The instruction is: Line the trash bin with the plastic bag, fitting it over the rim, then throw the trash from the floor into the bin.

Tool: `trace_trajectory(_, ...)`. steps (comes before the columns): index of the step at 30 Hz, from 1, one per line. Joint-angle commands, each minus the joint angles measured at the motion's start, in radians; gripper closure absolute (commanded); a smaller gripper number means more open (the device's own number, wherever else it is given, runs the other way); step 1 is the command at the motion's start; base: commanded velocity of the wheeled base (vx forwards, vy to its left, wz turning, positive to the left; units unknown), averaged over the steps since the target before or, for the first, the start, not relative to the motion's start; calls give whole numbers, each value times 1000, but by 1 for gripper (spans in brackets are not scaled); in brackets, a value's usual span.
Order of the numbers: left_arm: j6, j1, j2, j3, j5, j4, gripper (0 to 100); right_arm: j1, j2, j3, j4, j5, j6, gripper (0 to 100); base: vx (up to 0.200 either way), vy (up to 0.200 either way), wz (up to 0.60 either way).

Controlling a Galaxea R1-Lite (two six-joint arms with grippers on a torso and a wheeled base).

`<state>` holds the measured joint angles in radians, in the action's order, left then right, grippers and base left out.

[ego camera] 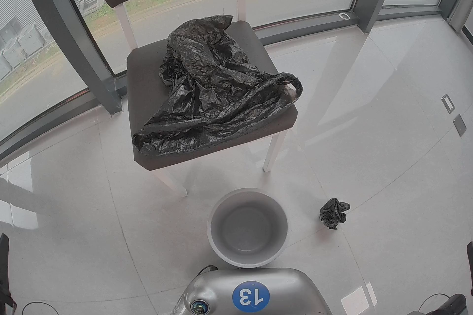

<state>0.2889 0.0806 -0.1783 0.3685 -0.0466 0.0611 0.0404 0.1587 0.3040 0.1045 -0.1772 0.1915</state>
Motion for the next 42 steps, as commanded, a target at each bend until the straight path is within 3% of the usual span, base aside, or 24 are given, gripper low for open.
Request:
trace_trajectory(1,7,82,-487,73,-15,-75,0,24,464,213,-17,-15,-182,0,0,0,0)
trace_trajectory(8,18,57,-784,67,24,-283,0,81,714,343,-109,-19,-193,0,0,0,0)
trace_trajectory(12,18,42,-942,56,24,-445,0,185,993,469,-322,-7,-182,0,0,0,0)
trace_trajectory(19,12,54,-1023,76,14,-477,0,292,1280,621,-532,55,-167,0,0,0,0)
trace_trajectory(24,9,100,-1110,110,16,-530,0,351,1377,741,-529,55,-122,0,0,0,0)
trace_trajectory(30,-7,172,-1242,158,24,-603,0,363,1467,850,-525,55,-126,0,0,0,0)
trace_trajectory(36,-74,200,-1376,231,24,-681,0,374,1466,845,-522,53,-147,0,0,0,0)
trace_trajectory(42,-77,206,-1435,245,27,-727,0,372,1414,793,-523,53,-162,0,0,0,0)
